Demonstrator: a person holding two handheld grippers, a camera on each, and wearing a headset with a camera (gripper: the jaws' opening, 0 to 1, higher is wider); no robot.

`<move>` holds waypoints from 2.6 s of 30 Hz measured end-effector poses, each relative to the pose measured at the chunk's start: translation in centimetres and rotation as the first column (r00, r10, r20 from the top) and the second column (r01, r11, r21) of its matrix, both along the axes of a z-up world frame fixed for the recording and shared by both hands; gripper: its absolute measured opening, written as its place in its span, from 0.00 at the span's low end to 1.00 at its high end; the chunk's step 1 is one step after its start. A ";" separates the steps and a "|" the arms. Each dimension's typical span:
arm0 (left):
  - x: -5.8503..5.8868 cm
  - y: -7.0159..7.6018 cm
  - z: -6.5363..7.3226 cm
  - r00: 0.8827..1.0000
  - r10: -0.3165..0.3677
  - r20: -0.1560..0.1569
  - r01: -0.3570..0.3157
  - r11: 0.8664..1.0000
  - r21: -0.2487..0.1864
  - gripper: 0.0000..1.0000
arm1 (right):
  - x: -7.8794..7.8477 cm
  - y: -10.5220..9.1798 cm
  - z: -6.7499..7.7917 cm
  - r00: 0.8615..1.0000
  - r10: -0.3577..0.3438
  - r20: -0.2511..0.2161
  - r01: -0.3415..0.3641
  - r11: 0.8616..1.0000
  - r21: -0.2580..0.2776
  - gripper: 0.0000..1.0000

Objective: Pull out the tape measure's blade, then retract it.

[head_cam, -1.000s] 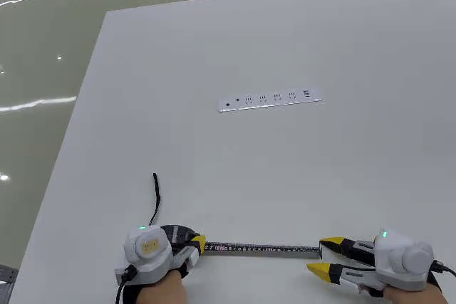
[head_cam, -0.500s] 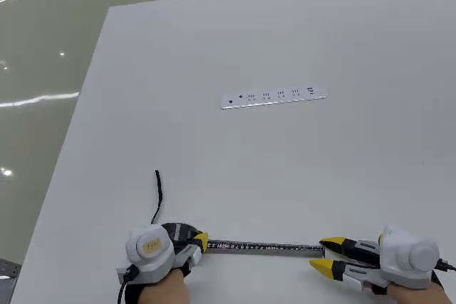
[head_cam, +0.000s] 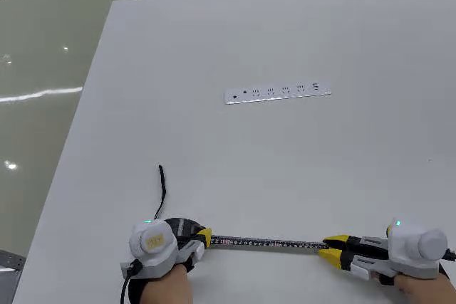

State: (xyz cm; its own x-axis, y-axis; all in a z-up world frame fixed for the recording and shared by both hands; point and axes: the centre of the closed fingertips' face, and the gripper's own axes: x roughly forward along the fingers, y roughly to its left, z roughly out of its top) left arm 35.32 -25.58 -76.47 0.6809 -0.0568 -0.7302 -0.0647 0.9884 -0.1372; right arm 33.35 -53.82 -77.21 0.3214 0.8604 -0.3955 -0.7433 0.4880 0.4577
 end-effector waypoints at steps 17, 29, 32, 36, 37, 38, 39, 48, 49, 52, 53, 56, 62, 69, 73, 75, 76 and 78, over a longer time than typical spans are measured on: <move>0.0 0.0 0.1 1.000 0.001 0.000 -0.001 1.000 0.003 0.66 | -0.4 0.3 0.3 0.974 0.087 0.210 -0.077 0.995 -0.056 0.13; 0.0 0.0 0.0 1.000 0.006 -0.011 -0.006 1.000 0.008 0.66 | 0.2 0.2 0.3 0.951 0.075 0.301 -0.045 0.994 -0.104 0.12; 0.0 0.0 0.0 1.000 0.007 -0.012 -0.007 1.000 0.006 0.66 | 0.3 0.2 0.2 0.951 0.071 0.299 -0.042 0.994 -0.103 0.12; 0.0 0.1 0.0 1.000 0.005 -0.015 -0.005 1.000 0.008 0.65 | 0.3 0.2 0.2 0.956 0.070 0.284 -0.045 0.995 -0.093 0.12; -0.1 0.1 0.0 1.000 0.006 -0.016 -0.006 1.000 0.009 0.65 | 0.3 0.2 0.2 0.957 0.070 0.282 -0.046 0.995 -0.093 0.12; -0.1 0.1 0.0 1.000 0.009 -0.017 -0.009 1.000 0.010 0.65 | 0.2 0.2 0.2 0.957 0.071 0.280 -0.047 0.995 -0.091 0.12; 0.0 0.1 0.0 1.000 0.009 -0.013 -0.009 1.000 0.017 0.65 | 0.2 0.2 0.2 0.957 0.074 0.281 -0.050 0.995 -0.092 0.12; 0.0 0.2 -0.1 1.000 0.004 -0.017 -0.004 1.000 0.010 0.65 | 0.2 2.1 0.1 0.954 0.101 0.284 -0.080 0.993 -0.087 0.12; -0.1 0.1 0.0 1.000 0.004 -0.016 -0.003 1.000 0.008 0.65 | 0.2 2.2 0.1 0.954 0.103 0.281 -0.082 0.993 -0.084 0.12; -0.1 0.1 0.0 1.000 0.003 -0.017 -0.003 1.000 0.007 0.65 | 0.3 2.4 0.1 0.954 0.106 0.280 -0.086 0.993 -0.082 0.12; -0.1 0.1 0.0 1.000 0.003 -0.016 -0.003 1.000 0.007 0.65 | 0.3 2.4 0.1 0.954 0.108 0.280 -0.088 0.993 -0.082 0.12; -0.1 0.1 0.0 1.000 0.003 -0.014 -0.003 1.000 0.008 0.65 | 0.3 2.7 0.1 0.954 0.111 0.279 -0.091 0.992 -0.081 0.12; -0.1 0.0 0.0 1.000 0.005 -0.013 -0.005 1.000 0.006 0.65 | 0.2 3.2 0.2 0.955 0.112 0.274 -0.094 0.993 -0.077 0.12; -0.1 0.1 0.0 1.000 0.003 -0.013 -0.003 1.000 0.006 0.65 | 0.2 3.6 0.1 0.956 0.112 0.272 -0.095 0.993 -0.074 0.12; -0.1 0.1 0.0 1.000 0.005 -0.012 -0.005 1.000 0.006 0.65 | 0.3 3.8 0.1 0.956 0.112 0.270 -0.096 0.993 -0.072 0.12; -0.1 0.1 0.0 1.000 0.004 -0.012 -0.004 1.000 0.006 0.65 | 0.3 4.0 0.2 0.956 0.113 0.269 -0.098 0.993 -0.072 0.12; -0.1 0.1 0.0 1.000 0.004 -0.012 -0.004 1.000 0.005 0.65 | 0.3 4.0 0.1 0.957 0.114 0.268 -0.098 0.993 -0.070 0.12; -0.1 0.1 -0.1 1.000 0.004 -0.012 -0.004 1.000 0.005 0.65 | 0.3 4.1 0.1 0.956 0.116 0.268 -0.100 0.992 -0.071 0.12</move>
State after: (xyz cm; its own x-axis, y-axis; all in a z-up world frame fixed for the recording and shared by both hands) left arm 35.25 -25.49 -76.56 0.6719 -0.0505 -0.7389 -0.0704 0.9888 -0.1316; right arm 33.65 -49.67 -77.08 0.3297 0.8748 -0.3551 -0.8852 0.4172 0.2058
